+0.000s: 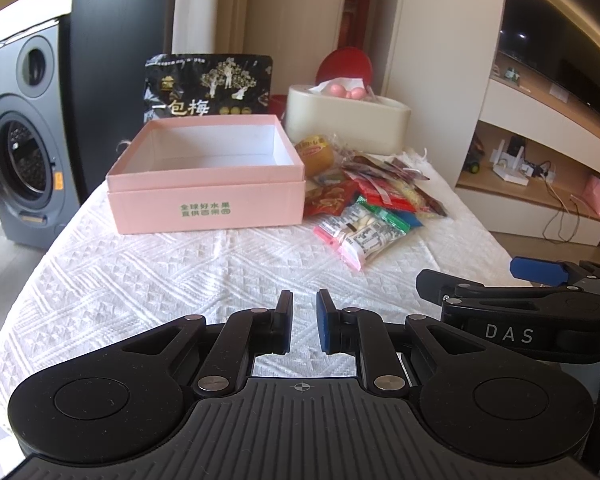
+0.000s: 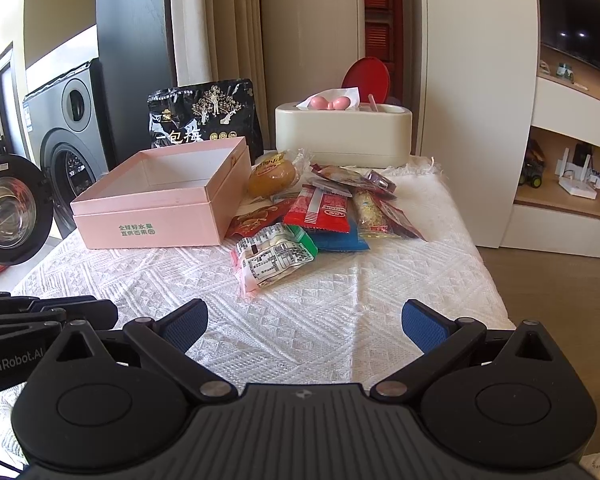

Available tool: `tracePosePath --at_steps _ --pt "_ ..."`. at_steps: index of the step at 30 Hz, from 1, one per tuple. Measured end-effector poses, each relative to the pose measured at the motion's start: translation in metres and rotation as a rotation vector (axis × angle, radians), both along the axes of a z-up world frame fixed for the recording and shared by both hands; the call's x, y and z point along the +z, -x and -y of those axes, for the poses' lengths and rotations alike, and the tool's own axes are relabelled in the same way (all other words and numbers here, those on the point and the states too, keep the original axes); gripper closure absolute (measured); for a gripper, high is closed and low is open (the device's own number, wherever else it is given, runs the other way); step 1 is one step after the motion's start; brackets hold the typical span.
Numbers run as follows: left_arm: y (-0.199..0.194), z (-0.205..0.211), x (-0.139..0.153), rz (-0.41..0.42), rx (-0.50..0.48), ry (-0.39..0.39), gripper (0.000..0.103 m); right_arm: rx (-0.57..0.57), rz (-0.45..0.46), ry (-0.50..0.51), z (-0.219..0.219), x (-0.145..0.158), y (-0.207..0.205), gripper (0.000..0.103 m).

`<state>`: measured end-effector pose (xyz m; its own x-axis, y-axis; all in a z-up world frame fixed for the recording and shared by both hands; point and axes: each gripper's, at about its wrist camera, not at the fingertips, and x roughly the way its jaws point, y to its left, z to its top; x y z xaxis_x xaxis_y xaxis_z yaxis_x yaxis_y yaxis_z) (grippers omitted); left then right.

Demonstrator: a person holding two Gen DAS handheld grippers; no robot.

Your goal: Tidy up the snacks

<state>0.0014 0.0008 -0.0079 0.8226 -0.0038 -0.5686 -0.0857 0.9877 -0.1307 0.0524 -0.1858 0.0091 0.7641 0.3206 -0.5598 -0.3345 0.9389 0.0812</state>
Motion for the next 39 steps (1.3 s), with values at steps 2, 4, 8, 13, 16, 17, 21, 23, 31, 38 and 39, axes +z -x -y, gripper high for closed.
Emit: tracePosePath --at_steps 2,4,8,13,16,17,21,23,31,38,39 --pt "0.000 0.000 0.000 0.001 -0.001 0.000 0.086 0.000 -0.001 0.000 0.000 0.000 0.000 0.000" --pt "0.000 0.000 0.000 0.001 0.000 0.002 0.086 -0.001 0.000 0.000 0.000 0.000 0.000 0.000" --pt "0.000 0.000 0.001 0.002 0.001 0.004 0.086 -0.001 0.003 0.000 0.000 -0.001 0.000 0.000" --pt "-0.001 0.000 0.001 -0.001 0.000 0.005 0.086 -0.001 0.001 0.000 0.000 -0.001 0.000 0.000" --pt "-0.001 0.000 0.001 -0.001 0.000 0.008 0.086 -0.001 0.001 0.000 0.000 -0.001 0.000 0.000" --pt "-0.001 0.000 0.001 -0.002 0.000 0.009 0.086 -0.001 0.001 0.000 0.000 -0.001 0.000 0.000" --pt "-0.001 -0.001 -0.002 -0.003 -0.002 0.008 0.086 0.004 0.005 0.003 0.000 -0.002 -0.001 0.000" --pt "-0.002 -0.001 -0.005 -0.003 -0.002 0.002 0.086 0.015 0.013 0.003 0.001 -0.003 -0.002 0.000" --pt "-0.067 -0.031 0.001 0.117 -0.059 0.275 0.085 0.121 0.037 0.043 0.006 -0.002 -0.051 0.000" --pt "-0.127 -0.039 -0.014 0.043 -0.084 0.135 0.087 0.232 -0.003 -0.006 -0.005 -0.010 -0.100 0.000" --pt "-0.132 -0.047 -0.019 0.013 -0.085 0.153 0.086 0.277 0.025 0.015 -0.012 -0.009 -0.102 0.000"
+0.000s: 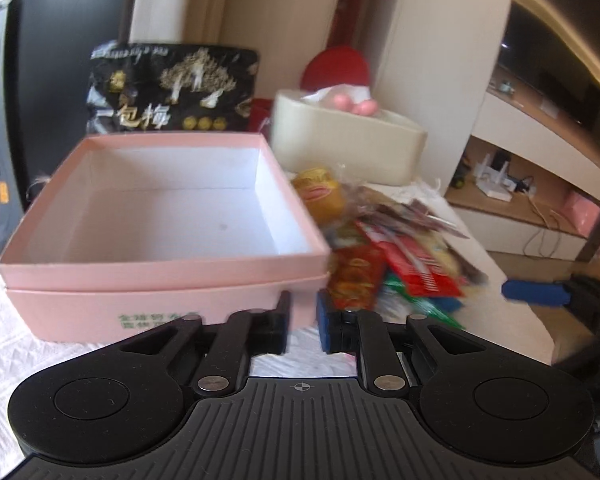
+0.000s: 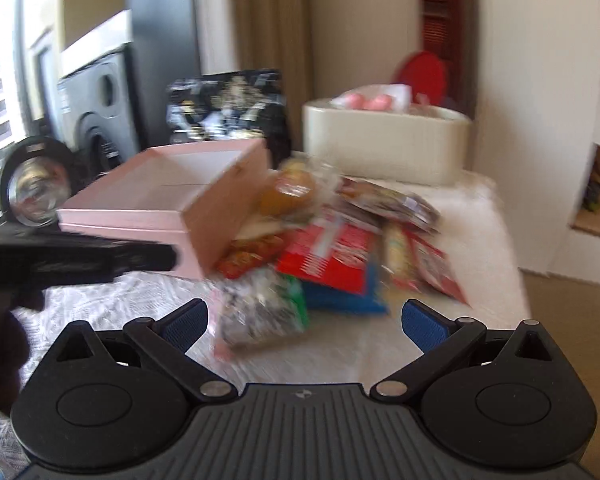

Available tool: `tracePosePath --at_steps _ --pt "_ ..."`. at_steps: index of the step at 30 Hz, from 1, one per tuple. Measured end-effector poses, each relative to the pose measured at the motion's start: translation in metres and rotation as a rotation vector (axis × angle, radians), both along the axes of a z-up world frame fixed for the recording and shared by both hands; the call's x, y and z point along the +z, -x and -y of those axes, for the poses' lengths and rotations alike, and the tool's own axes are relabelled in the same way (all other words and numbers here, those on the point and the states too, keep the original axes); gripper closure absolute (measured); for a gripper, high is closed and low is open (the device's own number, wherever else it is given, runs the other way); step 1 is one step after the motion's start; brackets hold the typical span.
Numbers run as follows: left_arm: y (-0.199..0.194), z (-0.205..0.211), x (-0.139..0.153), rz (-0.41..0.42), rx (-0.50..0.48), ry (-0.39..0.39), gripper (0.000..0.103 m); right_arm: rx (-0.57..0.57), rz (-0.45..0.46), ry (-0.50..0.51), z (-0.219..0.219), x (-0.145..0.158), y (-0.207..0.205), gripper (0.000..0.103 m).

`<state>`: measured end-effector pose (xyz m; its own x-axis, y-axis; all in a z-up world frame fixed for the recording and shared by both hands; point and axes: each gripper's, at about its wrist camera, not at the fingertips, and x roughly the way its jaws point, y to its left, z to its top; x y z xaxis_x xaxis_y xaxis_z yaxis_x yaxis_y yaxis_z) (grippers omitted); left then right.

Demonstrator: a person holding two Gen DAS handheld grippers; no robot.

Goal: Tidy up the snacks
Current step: 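Move the left tool to the red egg-yolk pastry bag and close on it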

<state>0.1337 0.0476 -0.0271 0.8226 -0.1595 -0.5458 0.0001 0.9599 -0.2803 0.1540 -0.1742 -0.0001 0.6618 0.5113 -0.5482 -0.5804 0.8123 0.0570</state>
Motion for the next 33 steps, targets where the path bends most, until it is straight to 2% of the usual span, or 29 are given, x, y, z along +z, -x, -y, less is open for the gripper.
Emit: tracePosePath --at_steps 3,5,7,10,13,14,16,17,20,23,26,28,29,30,33 --pt "-0.004 -0.020 -0.008 -0.047 0.054 -0.004 0.086 0.123 0.114 0.095 -0.026 0.003 -0.007 0.000" --pt "-0.005 -0.033 -0.009 -0.052 0.094 -0.016 0.086 0.190 0.149 0.130 -0.041 0.003 -0.017 0.000" --pt "-0.004 -0.045 -0.009 -0.063 0.126 -0.003 0.086 0.250 0.128 0.134 -0.055 0.001 -0.035 0.000" --pt "-0.004 -0.061 -0.008 -0.065 0.148 -0.003 0.086 0.310 0.043 0.132 -0.074 -0.005 -0.062 0.000" --pt "-0.001 -0.074 -0.006 -0.051 0.157 0.003 0.086 0.325 -0.020 0.188 -0.090 -0.017 -0.084 0.000" --pt "0.001 -0.076 -0.006 -0.038 0.150 0.017 0.086 0.323 -0.035 0.212 -0.094 -0.022 -0.089 0.001" --pt "0.007 -0.084 -0.006 -0.028 0.106 0.078 0.086 0.304 -0.045 0.243 -0.097 -0.026 -0.092 0.008" --pt "0.009 -0.085 -0.006 -0.029 0.089 0.103 0.086 0.297 -0.037 0.245 -0.097 -0.024 -0.089 0.016" --pt "0.017 -0.085 -0.006 -0.056 0.092 0.119 0.086 0.308 -0.046 0.233 -0.090 -0.016 -0.074 0.025" --pt "0.015 -0.083 -0.007 -0.131 0.127 0.108 0.086 0.375 -0.113 0.188 -0.084 -0.011 -0.054 0.025" --pt "0.019 -0.081 -0.007 -0.097 0.045 0.148 0.086 0.491 -0.152 0.155 -0.082 -0.009 -0.020 0.024" --pt "0.023 -0.076 -0.002 -0.077 -0.007 0.151 0.086 0.549 -0.115 0.163 -0.078 -0.008 0.004 0.024" --pt "0.026 -0.071 0.000 -0.065 -0.027 0.134 0.086 0.557 -0.079 0.175 -0.075 -0.007 0.015 0.020" --pt "0.029 -0.066 0.003 -0.059 -0.045 0.109 0.086 0.543 -0.032 0.192 -0.071 -0.006 0.025 0.013" --pt "0.039 -0.049 0.009 -0.042 -0.101 0.027 0.086 0.471 0.052 0.241 -0.053 -0.007 0.041 0.011"
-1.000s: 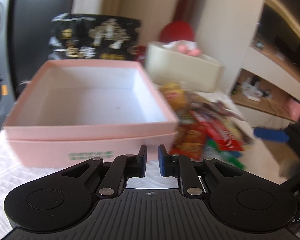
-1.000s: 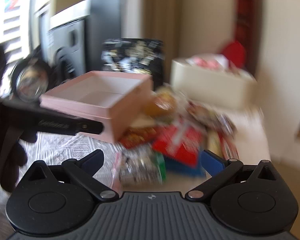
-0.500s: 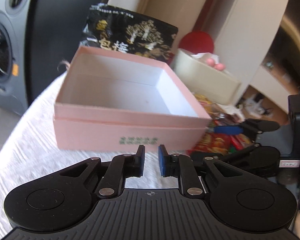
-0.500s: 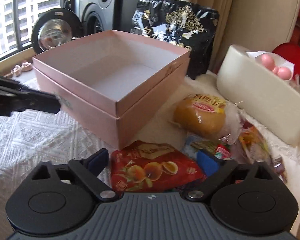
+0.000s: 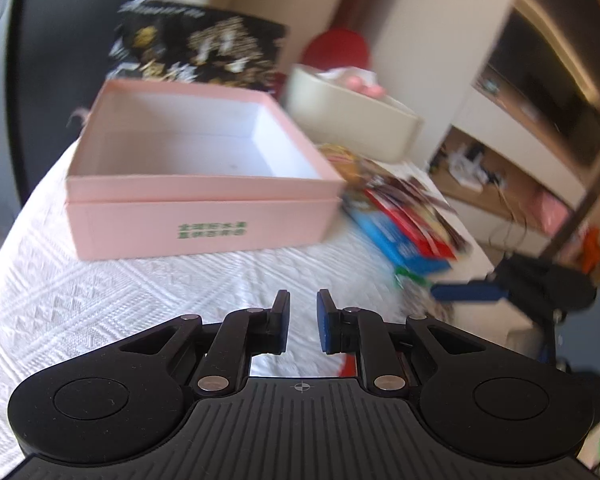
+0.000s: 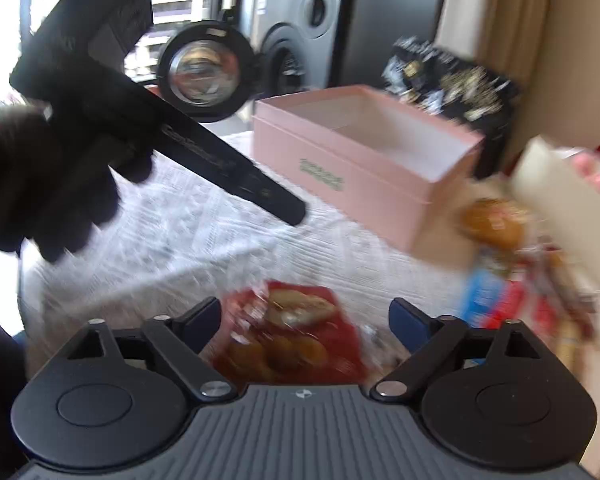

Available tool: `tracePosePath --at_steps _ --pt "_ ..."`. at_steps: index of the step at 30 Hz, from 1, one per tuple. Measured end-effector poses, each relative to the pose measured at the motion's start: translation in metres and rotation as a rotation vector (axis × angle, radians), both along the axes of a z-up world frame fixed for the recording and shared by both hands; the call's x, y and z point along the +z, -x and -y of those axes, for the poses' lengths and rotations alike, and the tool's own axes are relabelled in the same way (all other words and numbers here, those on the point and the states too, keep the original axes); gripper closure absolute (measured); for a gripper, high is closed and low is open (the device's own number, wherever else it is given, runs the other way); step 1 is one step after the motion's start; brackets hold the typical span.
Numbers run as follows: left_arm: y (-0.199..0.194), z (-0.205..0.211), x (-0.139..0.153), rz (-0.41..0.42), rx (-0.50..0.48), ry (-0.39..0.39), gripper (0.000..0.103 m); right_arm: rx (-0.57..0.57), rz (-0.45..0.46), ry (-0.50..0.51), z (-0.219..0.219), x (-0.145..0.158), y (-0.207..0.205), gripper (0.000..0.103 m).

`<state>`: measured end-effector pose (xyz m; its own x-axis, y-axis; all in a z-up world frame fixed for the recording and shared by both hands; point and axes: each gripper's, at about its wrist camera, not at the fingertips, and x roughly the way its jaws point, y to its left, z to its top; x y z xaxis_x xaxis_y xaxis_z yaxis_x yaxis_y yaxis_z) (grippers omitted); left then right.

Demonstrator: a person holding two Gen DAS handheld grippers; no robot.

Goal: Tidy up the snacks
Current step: 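Move the left tool to the red egg-yolk pastry bag and close on it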

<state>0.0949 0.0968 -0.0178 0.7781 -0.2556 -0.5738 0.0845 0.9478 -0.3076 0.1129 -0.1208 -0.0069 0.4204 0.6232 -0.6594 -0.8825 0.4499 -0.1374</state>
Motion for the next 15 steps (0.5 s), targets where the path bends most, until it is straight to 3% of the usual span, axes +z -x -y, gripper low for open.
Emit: tracePosePath --at_steps 3,7,9,12,15 --pt "0.010 0.023 0.004 0.010 -0.083 -0.073 0.086 -0.115 0.003 0.020 0.024 -0.006 -0.006 0.008" --pt "0.018 0.059 0.006 0.030 -0.221 -0.160 0.086 -0.357 0.076 0.070 0.057 -0.019 -0.012 0.006" --pt "0.021 0.075 0.003 0.018 -0.235 -0.212 0.085 -0.454 0.020 0.036 0.075 -0.020 -0.019 0.005" --pt "0.026 0.103 -0.005 -0.006 -0.260 -0.360 0.084 -0.548 -0.094 -0.040 0.096 -0.024 -0.024 0.005" --pt "0.031 0.117 -0.013 0.005 -0.292 -0.444 0.073 -0.608 -0.185 -0.114 0.111 -0.029 -0.030 0.003"
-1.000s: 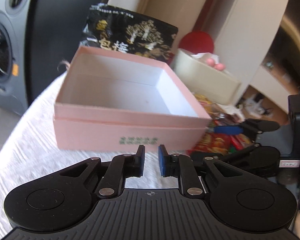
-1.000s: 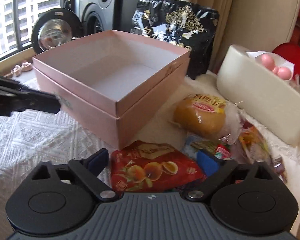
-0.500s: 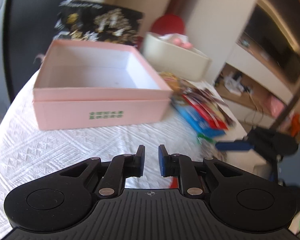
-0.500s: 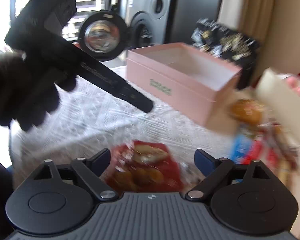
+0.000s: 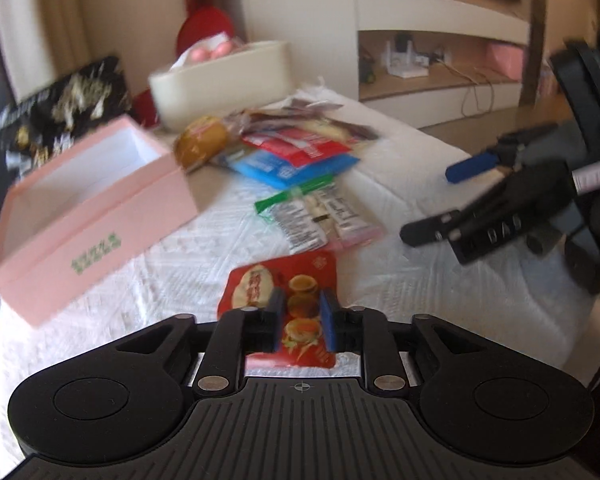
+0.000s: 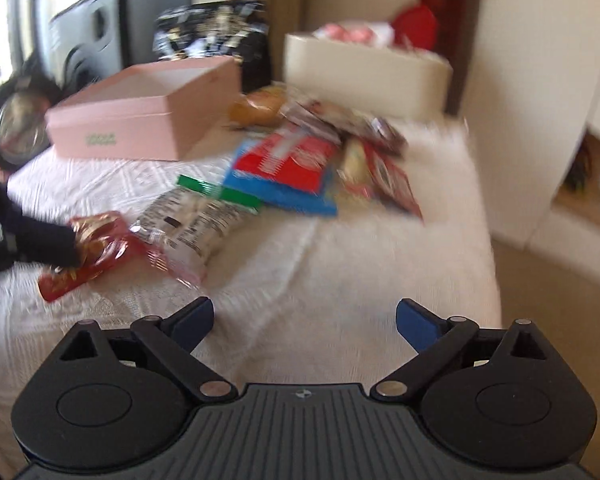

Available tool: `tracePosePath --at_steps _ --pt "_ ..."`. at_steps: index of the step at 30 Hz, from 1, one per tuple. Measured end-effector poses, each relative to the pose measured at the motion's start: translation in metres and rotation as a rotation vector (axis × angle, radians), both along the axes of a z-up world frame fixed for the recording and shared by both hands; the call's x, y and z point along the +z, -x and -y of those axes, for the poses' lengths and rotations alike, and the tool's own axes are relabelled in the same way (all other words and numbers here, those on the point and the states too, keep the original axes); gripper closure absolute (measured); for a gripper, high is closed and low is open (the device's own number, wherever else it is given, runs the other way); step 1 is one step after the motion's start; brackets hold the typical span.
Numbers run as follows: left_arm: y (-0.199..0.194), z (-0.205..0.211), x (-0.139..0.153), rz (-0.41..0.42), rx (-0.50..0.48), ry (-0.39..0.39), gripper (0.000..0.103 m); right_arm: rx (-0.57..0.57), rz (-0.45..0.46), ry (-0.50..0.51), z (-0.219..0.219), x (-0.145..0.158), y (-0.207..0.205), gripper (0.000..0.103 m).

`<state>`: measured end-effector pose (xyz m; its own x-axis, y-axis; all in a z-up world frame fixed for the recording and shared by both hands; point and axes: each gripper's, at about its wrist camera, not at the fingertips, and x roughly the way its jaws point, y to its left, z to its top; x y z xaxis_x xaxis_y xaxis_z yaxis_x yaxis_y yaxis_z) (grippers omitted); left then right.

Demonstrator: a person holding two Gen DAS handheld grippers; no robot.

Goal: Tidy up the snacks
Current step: 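Move the left tool to the red egg-yolk pastry bag and close on it, then lift the red pastry bag with the left tool while the right tool grasps the white pack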

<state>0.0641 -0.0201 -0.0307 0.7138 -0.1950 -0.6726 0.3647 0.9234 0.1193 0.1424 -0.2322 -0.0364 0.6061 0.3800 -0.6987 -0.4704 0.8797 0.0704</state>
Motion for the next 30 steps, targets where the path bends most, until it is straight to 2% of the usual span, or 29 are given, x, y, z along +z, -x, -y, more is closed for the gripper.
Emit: tracePosePath --at_steps 2,4,6,10,14,15,18,22,26,30 --pt "0.000 0.003 -0.001 -0.015 -0.020 0.006 0.061 -0.006 0.007 -0.003 0.000 -0.001 0.001 0.003" --pt "-0.005 0.000 -0.001 -0.037 -0.039 0.049 0.043 -0.003 0.017 0.006 -0.002 -0.004 0.003 0.001" --pt "-0.008 -0.003 -0.001 -0.055 -0.044 0.091 0.036 0.000 0.019 0.018 -0.007 -0.003 0.006 0.000" --pt "-0.012 -0.010 0.005 -0.059 -0.030 0.131 0.039 0.011 0.013 0.021 -0.007 -0.002 0.006 0.000" --pt "-0.016 -0.021 0.005 -0.028 0.052 0.065 0.041 0.013 0.007 0.028 -0.008 -0.002 0.005 0.000" --pt "-0.019 -0.024 0.003 -0.040 0.067 0.056 0.039 0.012 0.005 0.030 -0.009 -0.002 0.004 0.000" --pt "-0.023 -0.034 0.000 -0.064 0.068 0.109 0.037 0.016 -0.003 0.034 -0.009 -0.001 0.003 0.000" --pt "-0.031 -0.035 -0.004 -0.108 0.043 0.158 0.026 0.018 -0.016 0.036 -0.010 -0.001 0.001 0.000" --pt "-0.036 -0.025 -0.014 -0.119 0.057 0.104 0.024 0.016 -0.009 0.026 -0.009 -0.001 0.002 0.000" --pt "-0.037 -0.026 -0.016 -0.118 0.065 0.114 0.024 0.007 -0.007 0.005 -0.006 -0.001 0.003 0.000"
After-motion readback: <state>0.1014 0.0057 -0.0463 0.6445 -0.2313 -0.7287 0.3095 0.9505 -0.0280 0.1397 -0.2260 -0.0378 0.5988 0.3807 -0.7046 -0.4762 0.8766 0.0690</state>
